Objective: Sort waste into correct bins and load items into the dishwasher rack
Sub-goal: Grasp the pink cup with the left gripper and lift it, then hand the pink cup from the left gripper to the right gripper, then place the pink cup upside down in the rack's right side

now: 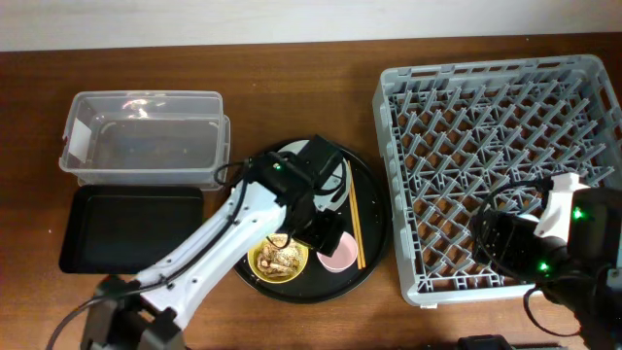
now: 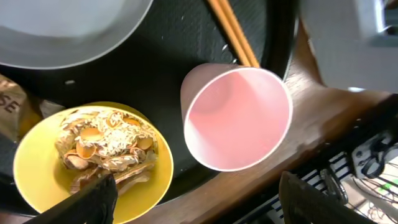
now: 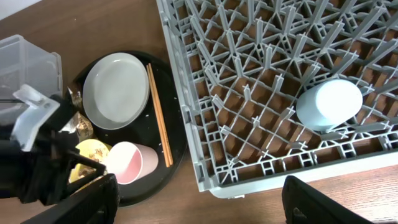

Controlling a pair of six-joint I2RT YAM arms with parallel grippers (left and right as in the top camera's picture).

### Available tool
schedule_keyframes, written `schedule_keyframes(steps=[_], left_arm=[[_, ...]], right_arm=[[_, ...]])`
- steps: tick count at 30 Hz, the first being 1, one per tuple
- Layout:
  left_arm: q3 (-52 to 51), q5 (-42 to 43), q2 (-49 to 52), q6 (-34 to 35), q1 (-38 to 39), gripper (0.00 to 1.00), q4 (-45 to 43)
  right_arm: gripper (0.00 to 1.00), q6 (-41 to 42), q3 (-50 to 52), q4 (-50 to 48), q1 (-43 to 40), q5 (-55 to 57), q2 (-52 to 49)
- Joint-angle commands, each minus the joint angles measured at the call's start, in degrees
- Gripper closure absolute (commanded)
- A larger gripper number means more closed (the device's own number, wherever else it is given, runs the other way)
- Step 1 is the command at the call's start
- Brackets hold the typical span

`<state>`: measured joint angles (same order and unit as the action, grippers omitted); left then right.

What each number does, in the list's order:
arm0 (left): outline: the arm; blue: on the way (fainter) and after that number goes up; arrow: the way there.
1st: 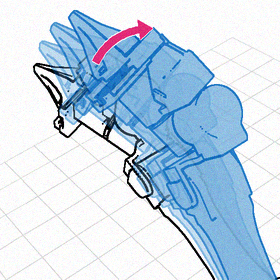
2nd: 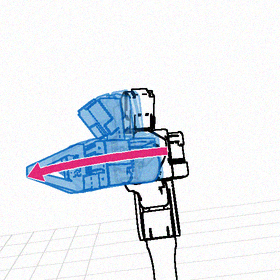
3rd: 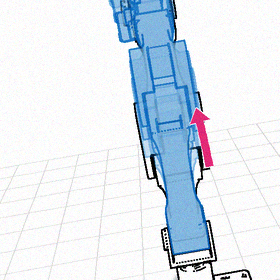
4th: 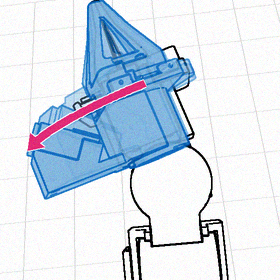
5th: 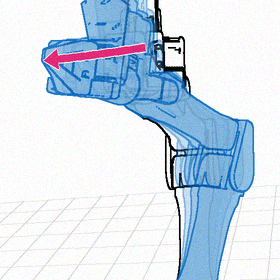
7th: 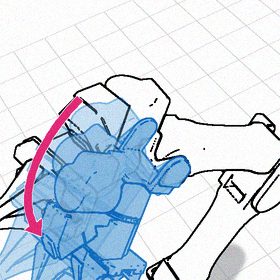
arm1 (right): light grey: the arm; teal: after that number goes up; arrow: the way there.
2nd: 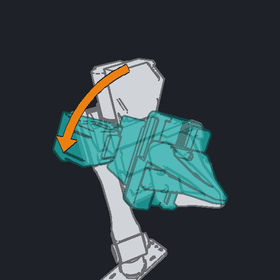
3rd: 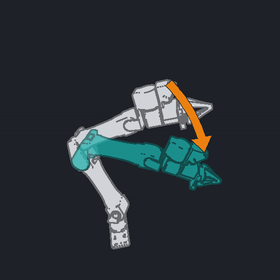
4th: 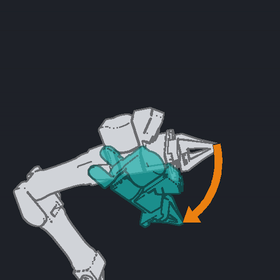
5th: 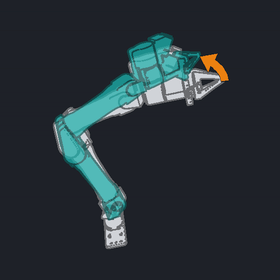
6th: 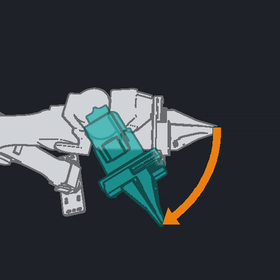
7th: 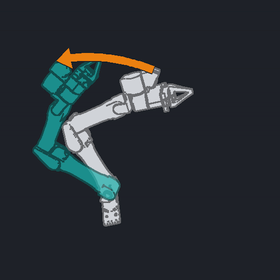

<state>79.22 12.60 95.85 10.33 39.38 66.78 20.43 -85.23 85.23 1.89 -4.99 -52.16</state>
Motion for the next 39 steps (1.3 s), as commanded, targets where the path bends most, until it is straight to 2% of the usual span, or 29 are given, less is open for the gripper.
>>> schedule_keyframes(steps=[1,2,4,6,7,8,11,12,13,15,16,17,18,20,22,25,26,28,29,30,32,33,34,35,36,37,38,39], left_arm=[[-3.5,-0.4,0.8,-1.2,3.4,0.19,-1.5],[-6.4,-1.3,0.8,-1.2,4.7,0.23,-4.7],[-10.4,-1.3,0.9,-1.2,6.1,0.43,-10.6],[-12.5,-3.7,0.9,-1.2,6.3,0.66,-15.2],[-11.9,-4.1,0.9,-1.0,5.8,0.99,-15.4],[-10.3,-4.0,0.8,-1.0,5.1,0.99,-14.0],[6.5,-2.4,-1.9,-1.0,-3.6,1.00,0.7],[11.5,3.5,-3.3,-1.0,-7.8,1.00,1.8],[14.4,14.2,-4.7,-1.1,-12.7,0.99,-0.7],[15.1,47.4,-6.0,-2.3,-20.6,0.99,-11.7],[15.1,58.8,-5.7,-2.6,-22.3,1.00,-14.9],[15.1,65.1,-5.7,-4.7,-21.7,1.00,-14.9],[15.1,67.6,-5.7,-4.9,-21.0,0.99,-15.0],[15.1,68.7,-5.7,-4.9,-19.9,1.00,-14.9],[15.1,71.0,-5.7,-6.2,-17.9,0.99,-14.9],[15.1,71.0,-5.7,-7.0,-17.0,1.00,-15.0],[15.1,71.0,-5.7,-7.0,-17.0,0.99,-15.0],[15.1,70.9,-5.7,-7.5,-17.0,1.00,-15.1],[15.1,70.2,-5.7,-7.6,-17.0,1.00,-15.6],[15.1,69.2,-5.7,-7.6,-17.0,1.00,-15.8],[15.1,68.6,-5.7,-7.6,-17.0,1.00,-15.8],[15.1,68.6,-5.7,-7.6,-17.0,1.00,-15.8],[15.1,68.6,-5.7,-7.6,-17.0,0.95,-15.8],[15.1,68.6,-5.7,-7.6,-17.0,0.85,-15.8],[15.1,68.6,-5.7,-7.6,-17.0,0.56,-15.8],[15.1,68.0,-5.7,-7.6,-17.0,0.00,-15.8],[15.1,63.8,-5.7,-7.5,-17.6,0.00,-15.8],[15.1,56.6,-5.7,-7.3,-19.1,0.00,-15.5]], right_arm=[[0.16,-0.7,0.0,0.1,-0.4,-0.4,-1.8],[0.15,-0.7,0.0,0.4,-0.4,-0.4,-3.1],[0.14,-0.7,0.0,0.8,-0.4,-0.4,-4.0],[0.14,-0.7,0.0,1.2,-0.4,-0.7,-4.9],[0.14,-0.7,0.0,1.4,-0.4,-0.8,-4.8],[0.14,-0.7,0.0,1.8,-0.4,-0.8,-4.9],[0.14,-0.7,0.0,2.7,-0.4,-0.8,-4.8],[0.14,-0.7,0.0,2.7,-0.4,-1.0,-4.8],[0.14,-1.1,0.0,2.6,-0.4,-4.0,-4.9],[0.16,-6.9,0.5,0.0,-0.4,-11.5,-4.9],[0.16,-9.2,0.6,-2.7,-0.4,-15.4,-4.9],[0.15,-15.1,0.6,-5.3,-0.4,-22.4,-4.9],[0.12,-19.6,0.6,-8.7,-0.4,-32.0,-5.3],[0.01,-23.3,0.6,-13.9,-0.4,-41.5,-5.3],[0.02,-24.7,0.6,-23.2,-0.4,-55.8,-5.9],[0.02,-24.7,0.6,-30.1,-0.3,-71.9,-9.5],[0.05,-24.7,0.6,-29.5,-0.3,-72.5,-11.0],[0.19,-24.7,0.6,-27.0,2.0,-72.4,-12.7],[0.20,-24.7,0.6,-26.9,3.8,-72.3,-13.1],[0.24,-24.7,0.6,-27.0,5.7,-70.9,-13.2],[0.38,-24.6,0.6,-27.0,7.9,-65.7,-12.5],[0.40,-24.5,0.6,-26.9,7.5,-64.3,-12.0],[0.40,-24.5,0.6,-26.9,6.7,-61.9,-10.8],[0.41,-24.5,0.6,-27.0,5.9,-60.5,-9.5],[0.41,-24.4,0.6,-27.0,5.2,-59.5,-8.4],[0.41,-21.3,0.6,-26.6,3.5,-54.7,-6.1],[0.42,-19.3,0.5,-25.1,1.5,-50.6,-4.3],[0.39,-13.3,-0.3,-19.3,-3.7,-37.9,-1.2]])
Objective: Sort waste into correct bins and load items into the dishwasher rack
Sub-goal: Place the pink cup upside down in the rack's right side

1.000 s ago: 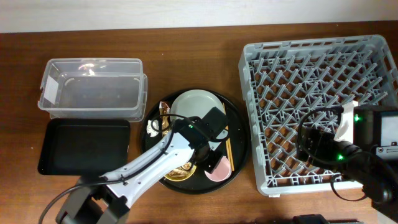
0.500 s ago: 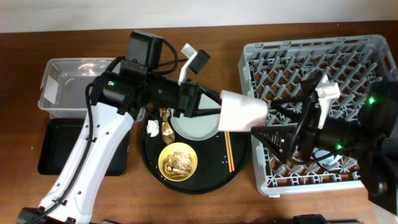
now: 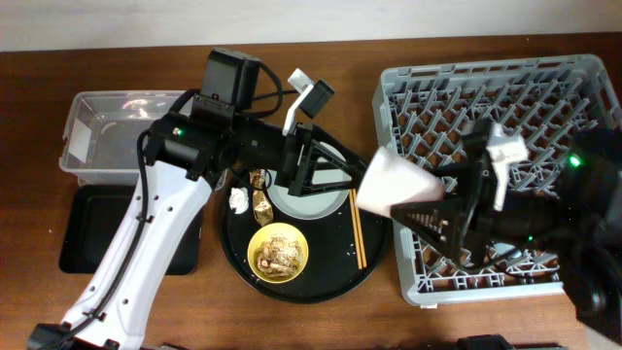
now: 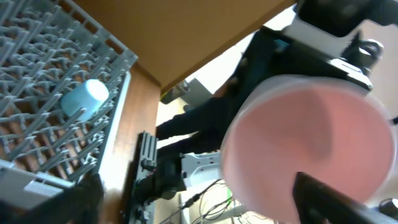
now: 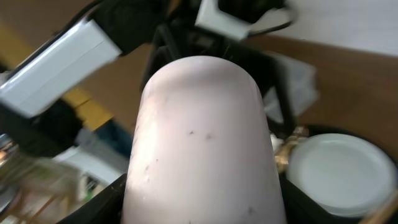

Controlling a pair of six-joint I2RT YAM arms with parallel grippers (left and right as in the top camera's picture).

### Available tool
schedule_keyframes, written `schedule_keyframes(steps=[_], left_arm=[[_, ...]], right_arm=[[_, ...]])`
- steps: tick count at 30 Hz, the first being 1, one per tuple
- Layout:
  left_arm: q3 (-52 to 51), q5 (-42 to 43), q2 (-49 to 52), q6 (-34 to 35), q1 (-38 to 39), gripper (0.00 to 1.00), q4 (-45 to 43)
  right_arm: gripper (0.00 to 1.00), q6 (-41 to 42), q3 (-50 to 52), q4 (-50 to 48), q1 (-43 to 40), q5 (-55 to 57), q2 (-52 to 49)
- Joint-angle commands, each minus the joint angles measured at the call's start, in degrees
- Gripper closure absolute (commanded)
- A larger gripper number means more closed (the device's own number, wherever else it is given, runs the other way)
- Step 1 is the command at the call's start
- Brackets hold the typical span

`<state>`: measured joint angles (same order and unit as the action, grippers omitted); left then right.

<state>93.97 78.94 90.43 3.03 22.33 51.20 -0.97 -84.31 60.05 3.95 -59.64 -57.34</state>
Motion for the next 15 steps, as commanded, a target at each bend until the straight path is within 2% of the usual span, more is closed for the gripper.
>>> schedule_keyframes(steps=[1,3,4,6,11,13,15], left_arm=[[0.3,-14.0,-0.3,0.4,-3.9,0.00,1.3],[0.3,-16.8,-0.3,0.3,-5.9,0.00,4.3],[0.3,-18.6,-0.3,0.3,-6.0,0.00,6.0],[0.3,-18.8,-0.3,0.3,-6.0,0.00,7.6],[0.3,-20.6,-0.3,-0.3,-6.0,0.00,12.7],[0.3,-23.5,-0.3,-0.7,-6.0,0.00,13.7],[0.3,-23.9,-0.3,-2.5,-6.0,0.00,14.4]], right_arm=[[0.39,10.7,-2.5,12.9,-10.6,30.7,5.1],[0.39,16.5,-3.1,21.8,-19.8,52.0,4.8],[0.38,19.9,-3.1,23.6,-24.8,58.3,3.4],[0.38,22.2,-3.1,23.4,-29.6,59.2,-0.8],[0.40,23.0,-3.1,21.0,-47.7,55.6,-24.5],[0.39,22.9,-3.1,19.2,-52.2,53.1,-31.5],[0.39,22.9,-3.1,18.8,-52.0,52.3,-37.1]])
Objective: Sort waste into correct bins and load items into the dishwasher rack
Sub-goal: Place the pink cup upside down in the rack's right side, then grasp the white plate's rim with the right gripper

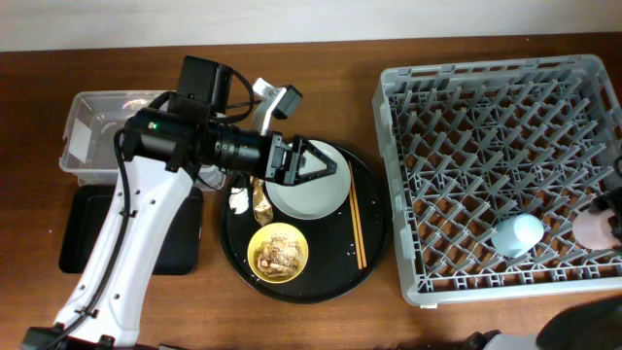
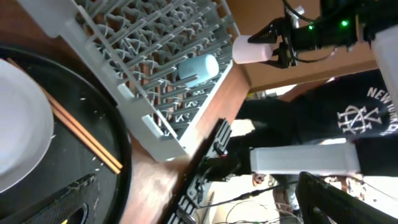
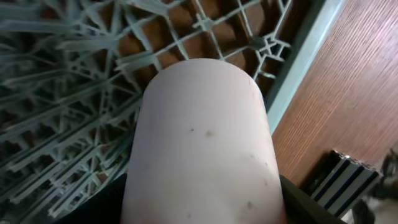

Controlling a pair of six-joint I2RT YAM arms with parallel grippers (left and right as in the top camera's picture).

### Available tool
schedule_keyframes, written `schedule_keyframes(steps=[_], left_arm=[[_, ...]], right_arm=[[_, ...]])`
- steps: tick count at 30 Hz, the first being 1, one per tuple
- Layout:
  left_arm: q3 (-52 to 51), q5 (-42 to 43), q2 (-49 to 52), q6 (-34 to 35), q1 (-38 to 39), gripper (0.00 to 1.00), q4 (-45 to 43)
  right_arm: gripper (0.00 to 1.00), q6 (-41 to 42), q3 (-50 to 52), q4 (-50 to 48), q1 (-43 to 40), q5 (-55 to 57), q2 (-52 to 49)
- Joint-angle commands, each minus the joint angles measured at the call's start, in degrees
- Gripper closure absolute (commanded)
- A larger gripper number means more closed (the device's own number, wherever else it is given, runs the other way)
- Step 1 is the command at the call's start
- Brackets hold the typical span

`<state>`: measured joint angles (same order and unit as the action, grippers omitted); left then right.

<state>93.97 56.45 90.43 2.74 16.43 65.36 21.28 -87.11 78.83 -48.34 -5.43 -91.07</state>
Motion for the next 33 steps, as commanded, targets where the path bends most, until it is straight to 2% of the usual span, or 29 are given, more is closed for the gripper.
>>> schedule_keyframes(steps=[1,2,3,4,8,9,10,11,12,13,14,16,17,18,19,21,23,25,28,31,33], left_arm=[[0.3,-2.0,-0.3,-2.4,-0.1,0.00,0.2],[0.3,-3.2,-0.3,-2.4,-0.1,0.00,0.3],[0.3,-3.8,-0.3,-2.4,-0.1,0.00,0.3],[0.3,-3.8,-0.3,-2.4,-0.1,0.00,0.3],[0.4,-3.8,-0.4,-2.4,-0.1,0.00,0.9],[0.4,-4.4,-1.0,-2.4,-0.1,0.00,0.9],[0.4,-9.1,-2.4,-2.3,-0.4,0.00,1.2],[0.4,-17.8,-5.4,0.3,-1.7,0.00,2.5],[0.4,-22.9,-7.6,1.2,-2.9,0.00,3.3],[0.4,-30.5,-12.3,3.1,-5.9,0.00,4.4],[0.4,-35.2,-15.6,4.7,-8.2,0.00,4.8],[0.4,-44.0,-21.9,8.5,-12.2,0.00,5.2],[0.4,-45.8,-25.1,8.6,-14.2,0.00,5.3],[0.4,-45.8,-27.0,8.5,-15.1,0.00,5.8],[0.4,-48.4,-30.0,8.5,-15.6,0.00,8.0],[0.4,-53.2,-32.7,8.5,-15.6,0.00,11.6],[0.4,-53.3,-33.5,8.5,-15.6,0.00,14.0],[0.4,-53.3,-33.5,8.5,-15.6,0.00,14.5],[0.4,-53.3,-33.5,8.5,-15.6,0.00,14.5],[0.4,-53.3,-33.5,8.5,-15.6,0.00,14.5],[0.4,-53.3,-33.5,8.5,-15.6,0.00,14.5]], right_arm=[[0.38,0.7,-0.3,0.2,0.8,-1.4,-5.8],[0.23,0.0,-0.3,-1.6,0.8,-3.1,-7.5],[0.13,-0.2,-0.3,-2.5,0.8,-4.3,-8.0],[0.07,-0.3,-0.3,-4.4,0.8,-5.4,-8.0],[0.08,-7.9,-2.9,-2.3,3.9,-17.4,-1.5],[0.08,-11.5,-4.1,-1.7,8.9,-22.0,5.9],[0.08,-13.0,-4.2,-2.0,14.2,-22.9,12.1],[0.09,-13.6,-4.2,-1.9,22.3,-22.8,18.8],[0.14,-13.6,-4.2,-1.9,29.3,-22.7,22.4],[0.23,-12.7,-4.2,-1.8,41.1,-21.3,26.3],[0.28,-7.5,-4.1,-1.6,51.1,-17.2,27.5],[0.28,-0.3,-2.4,-4.0,67.5,-8.7,25.0],[0.27,8.4,-1.1,-4.3,76.3,-1.4,19.9],[0.24,13.1,-0.9,-4.3,79.8,0.6,16.5],[0.22,19.4,-0.9,-5.4,82.3,1.6,8.0],[0.22,19.7,-0.9,-8.2,79.9,-1.0,-0.9],[0.21,17.0,-0.9,-12.5,75.1,-11.0,-10.5],[0.27,16.9,-0.9,-15.4,74.6,-15.1,-21.2],[0.34,19.7,-0.9,-19.5,74.6,-16.9,-27.1],[0.37,22.1,-0.1,-21.4,74.8,-14.5,-28.3],[0.43,23.2,3.5,-25.3,75.3,-14.2,-28.3]])
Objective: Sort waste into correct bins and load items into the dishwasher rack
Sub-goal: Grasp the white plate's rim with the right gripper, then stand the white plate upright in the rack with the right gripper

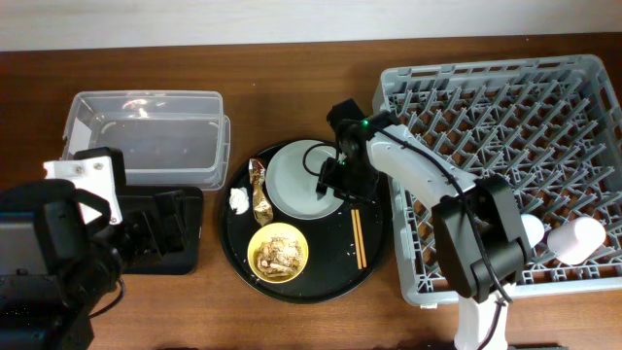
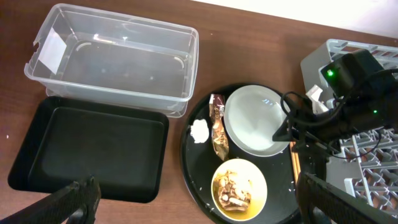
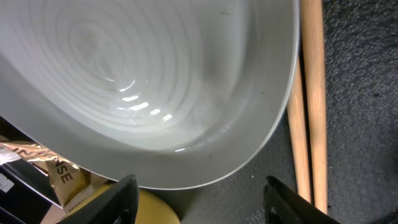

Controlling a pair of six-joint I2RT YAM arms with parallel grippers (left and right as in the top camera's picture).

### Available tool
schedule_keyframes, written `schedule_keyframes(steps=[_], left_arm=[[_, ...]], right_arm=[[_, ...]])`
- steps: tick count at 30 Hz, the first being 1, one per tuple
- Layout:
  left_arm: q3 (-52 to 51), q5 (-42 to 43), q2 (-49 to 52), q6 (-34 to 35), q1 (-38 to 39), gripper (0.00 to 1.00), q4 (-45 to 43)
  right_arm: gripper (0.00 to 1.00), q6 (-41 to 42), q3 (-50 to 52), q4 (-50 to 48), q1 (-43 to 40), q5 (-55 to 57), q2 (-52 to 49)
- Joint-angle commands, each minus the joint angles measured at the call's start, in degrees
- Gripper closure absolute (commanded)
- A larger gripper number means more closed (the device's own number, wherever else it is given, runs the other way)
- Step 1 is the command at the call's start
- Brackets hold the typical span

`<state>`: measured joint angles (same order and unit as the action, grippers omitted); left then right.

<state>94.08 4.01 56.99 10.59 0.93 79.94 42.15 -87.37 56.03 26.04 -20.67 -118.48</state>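
A round black tray (image 1: 374, 255) holds a white plate (image 1: 294, 183), a yellow bowl of food scraps (image 1: 277, 254), wooden chopsticks (image 1: 357, 238), a brown wrapper (image 1: 259, 197) and a white crumpled tissue (image 1: 237, 200). My right gripper (image 1: 340, 183) is open low over the plate's right rim (image 3: 186, 93), with the chopsticks (image 3: 309, 106) just beside it. My left gripper (image 2: 196, 208) is open and empty, high above the table at the lower left. A pink cup (image 1: 575, 239) lies in the grey rack (image 1: 486, 87) next to a pale blue cup (image 1: 532, 229).
A clear plastic bin (image 1: 146, 136) stands at the back left, with a black tray bin (image 2: 87, 146) in front of it. My left arm's body covers part of the black bin in the overhead view. The rack fills the right side.
The pink cup has left my right gripper and lies in the rack. My right gripper, now open, is over the plate. My left arm has gone from above the tray to the lower left.
First my left gripper was at the pink cup on the tray, with the right arm by the rack. Then the cup was in my right gripper between tray and rack, then at the rack's front right. Now it lies there, released.
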Motion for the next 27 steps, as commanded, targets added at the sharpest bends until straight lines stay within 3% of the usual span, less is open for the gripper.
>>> schedule_keyframes(steps=[1,3,5,7,12,15,17,19,22,27], left_arm=[[0.3,-0.8,-0.1,0.7,-0.2,0.00,-0.1],[0.3,-0.9,-0.1,0.7,-0.2,0.00,-0.1],[0.3,-0.9,-0.1,0.7,-0.2,0.00,-0.1],[0.3,-0.8,-0.1,0.7,-0.2,0.00,-0.1],[0.3,-0.8,-0.1,0.7,-0.2,0.00,0.3],[0.3,-0.8,-0.1,0.7,-0.2,0.00,3.3],[0.3,-0.9,-0.1,0.7,-0.2,0.00,5.4],[0.3,-0.9,-0.1,0.7,-0.2,0.00,6.5],[0.3,-0.9,-0.1,0.7,-0.2,0.00,6.5],[0.3,-0.8,-0.1,0.7,-0.2,0.00,6.5]], right_arm=[[0.44,2.3,6.5,-5.4,1.0,0.7,-0.9],[0.47,-0.4,8.7,-8.6,0.9,1.2,-0.9],[0.75,-3.0,8.7,-8.6,0.8,1.0,-0.5],[0.96,-4.3,8.7,-6.1,0.3,1.9,1.6],[0.96,-6.5,8.7,0.0,-2.6,10.4,15.6],[0.96,-12.8,8.6,-0.3,-5.5,17.9,26.9],[0.96,-15.4,8.6,-0.4,-16.4,29.2,39.9],[0.96,-22.0,8.6,-1.4,-25.9,34.3,44.9],[0.96,-26.8,8.6,-3.0,-38.9,39.4,44.5],[0.96,-36.5,8.6,-11.3,-39.9,48.3,35.6]])
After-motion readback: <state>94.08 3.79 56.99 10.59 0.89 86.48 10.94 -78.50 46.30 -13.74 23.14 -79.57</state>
